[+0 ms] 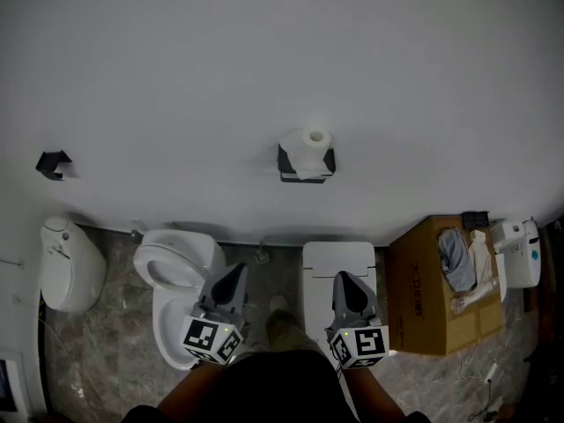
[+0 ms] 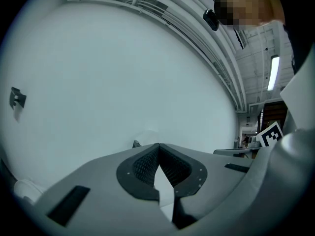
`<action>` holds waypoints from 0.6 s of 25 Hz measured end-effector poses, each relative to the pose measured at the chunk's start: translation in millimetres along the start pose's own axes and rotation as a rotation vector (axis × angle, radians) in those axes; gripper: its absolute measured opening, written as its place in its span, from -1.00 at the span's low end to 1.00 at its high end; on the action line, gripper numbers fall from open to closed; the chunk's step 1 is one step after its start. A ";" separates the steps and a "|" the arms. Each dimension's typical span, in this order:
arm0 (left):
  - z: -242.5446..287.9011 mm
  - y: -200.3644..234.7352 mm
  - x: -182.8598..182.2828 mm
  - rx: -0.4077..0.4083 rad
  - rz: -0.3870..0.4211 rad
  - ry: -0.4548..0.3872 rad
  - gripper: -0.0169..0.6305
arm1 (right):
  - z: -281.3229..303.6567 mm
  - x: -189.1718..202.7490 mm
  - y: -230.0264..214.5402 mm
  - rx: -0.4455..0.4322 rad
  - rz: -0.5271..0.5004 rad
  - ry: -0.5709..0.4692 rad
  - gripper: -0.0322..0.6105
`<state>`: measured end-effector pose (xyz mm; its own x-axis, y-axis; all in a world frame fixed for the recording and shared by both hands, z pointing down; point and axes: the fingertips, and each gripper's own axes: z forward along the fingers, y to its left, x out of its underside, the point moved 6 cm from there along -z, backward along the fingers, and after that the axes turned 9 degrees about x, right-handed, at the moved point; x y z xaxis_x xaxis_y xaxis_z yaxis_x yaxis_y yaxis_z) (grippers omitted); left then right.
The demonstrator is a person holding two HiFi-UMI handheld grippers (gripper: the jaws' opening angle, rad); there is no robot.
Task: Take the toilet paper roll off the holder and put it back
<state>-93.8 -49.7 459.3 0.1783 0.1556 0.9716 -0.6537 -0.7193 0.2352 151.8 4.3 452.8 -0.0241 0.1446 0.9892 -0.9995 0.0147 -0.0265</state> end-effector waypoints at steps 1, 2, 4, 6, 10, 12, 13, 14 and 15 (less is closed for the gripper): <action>-1.5 -1.4 0.5 -0.002 -0.002 0.002 -0.90 | -2.8 0.4 0.4 0.001 0.002 -0.002 -0.90; -3.0 -2.1 0.8 -0.007 -0.006 0.004 -0.90 | -5.0 0.1 0.7 0.001 0.002 -0.005 -0.90; -5.5 -2.9 1.5 -0.021 -0.007 0.008 -0.90 | -7.8 -1.2 0.3 0.004 -0.005 -0.010 -0.90; -5.9 -3.8 1.7 -0.025 0.002 0.012 -0.90 | -7.7 -2.4 -1.1 0.007 -0.014 -0.013 -0.90; -6.3 -7.3 0.7 -0.022 0.023 0.014 -0.90 | -3.5 -8.7 0.1 0.003 -0.041 -0.025 -0.90; -7.4 -7.9 0.3 -0.021 0.031 0.013 -0.90 | -1.0 -11.8 3.4 -0.007 -0.054 -0.028 -0.90; -8.1 -7.7 0.6 -0.022 0.035 0.014 -0.90 | 0.2 -12.9 5.5 -0.013 -0.061 -0.025 -0.90; -8.9 -7.3 1.3 -0.023 0.038 0.015 -0.90 | 1.4 -13.9 7.2 -0.018 -0.068 -0.022 -0.91; -9.3 -6.5 2.2 -0.026 0.040 0.016 -0.90 | 2.7 -14.4 8.5 -0.020 -0.072 -0.021 -0.91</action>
<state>-96.0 -38.4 460.1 0.1406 0.1381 0.9804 -0.6787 -0.7075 0.1970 143.6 -0.3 438.8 0.0474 0.1219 0.9914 -0.9981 0.0446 0.0422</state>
